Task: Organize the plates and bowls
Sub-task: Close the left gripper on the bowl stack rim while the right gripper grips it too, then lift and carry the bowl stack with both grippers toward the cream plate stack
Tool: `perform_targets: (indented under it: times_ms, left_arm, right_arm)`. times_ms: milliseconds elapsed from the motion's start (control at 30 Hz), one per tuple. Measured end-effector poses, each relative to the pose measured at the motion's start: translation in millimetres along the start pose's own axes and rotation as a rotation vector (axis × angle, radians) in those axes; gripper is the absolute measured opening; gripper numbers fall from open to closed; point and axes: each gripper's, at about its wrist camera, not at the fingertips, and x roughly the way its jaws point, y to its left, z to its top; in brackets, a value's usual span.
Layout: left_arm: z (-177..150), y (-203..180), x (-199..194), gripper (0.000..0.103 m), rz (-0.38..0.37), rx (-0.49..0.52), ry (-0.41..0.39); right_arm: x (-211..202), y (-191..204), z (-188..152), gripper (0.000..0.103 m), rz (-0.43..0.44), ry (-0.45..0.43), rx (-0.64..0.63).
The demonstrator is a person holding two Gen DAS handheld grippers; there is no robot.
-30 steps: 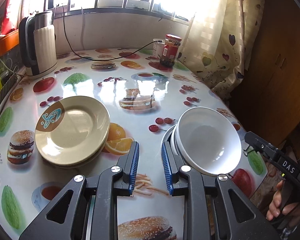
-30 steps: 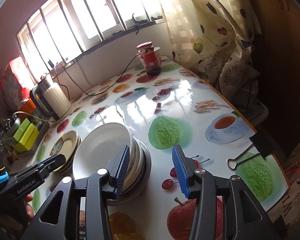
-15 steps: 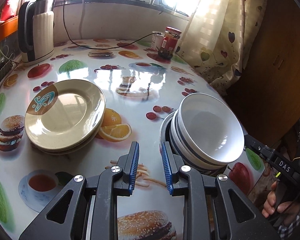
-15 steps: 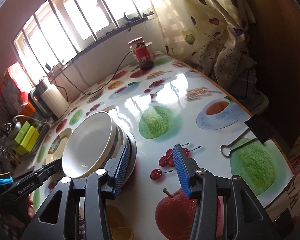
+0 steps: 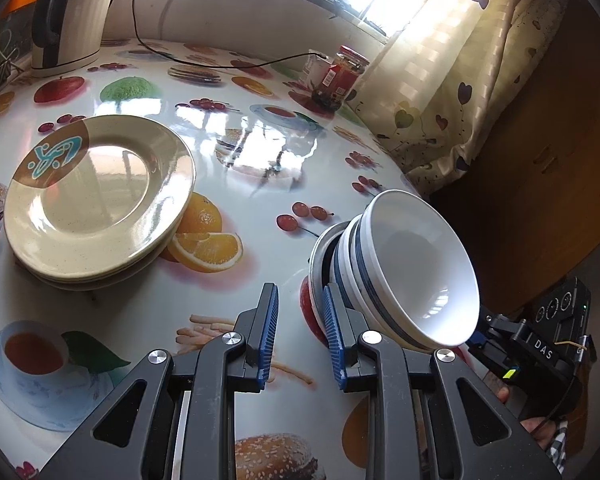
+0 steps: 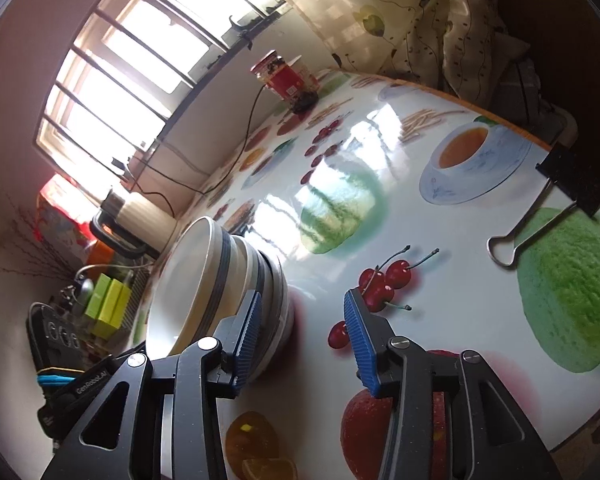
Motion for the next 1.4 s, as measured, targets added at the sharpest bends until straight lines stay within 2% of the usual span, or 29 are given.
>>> perform_targets:
  times_ms: [133,467,767,933,1067,1400]
  left_arm:
    - [1,7,7,0.024,-0.053,-0.057,0.027]
    - [4,11,16,0.024,-0.075,-0.078,0.061]
    - [5,17,20,0.023,-0.11,-0.108,0.066]
    - [6,15,21,0.013,-0.136,-0.094,0.061]
    - [7,14,22,0.009,-0.145,-0.089,0.059]
    - [6,16,22,0.008,-0.159,-0.101,0.052]
  right_arm:
    - [5,-3,0,0.036,0.009,0.012,0.012]
    - [13,-16,0,0.023,0.094,0.044,0.082]
    - [13,-20,1,0.02,0.131,0.054,0.104]
    - [14,-19,2,0.015,0.146,0.052,0.101]
    - [16,-23,1,0.015,0.176,0.05,0.117]
    - [17,-34,0,0.015,0.224,0.063,0.187]
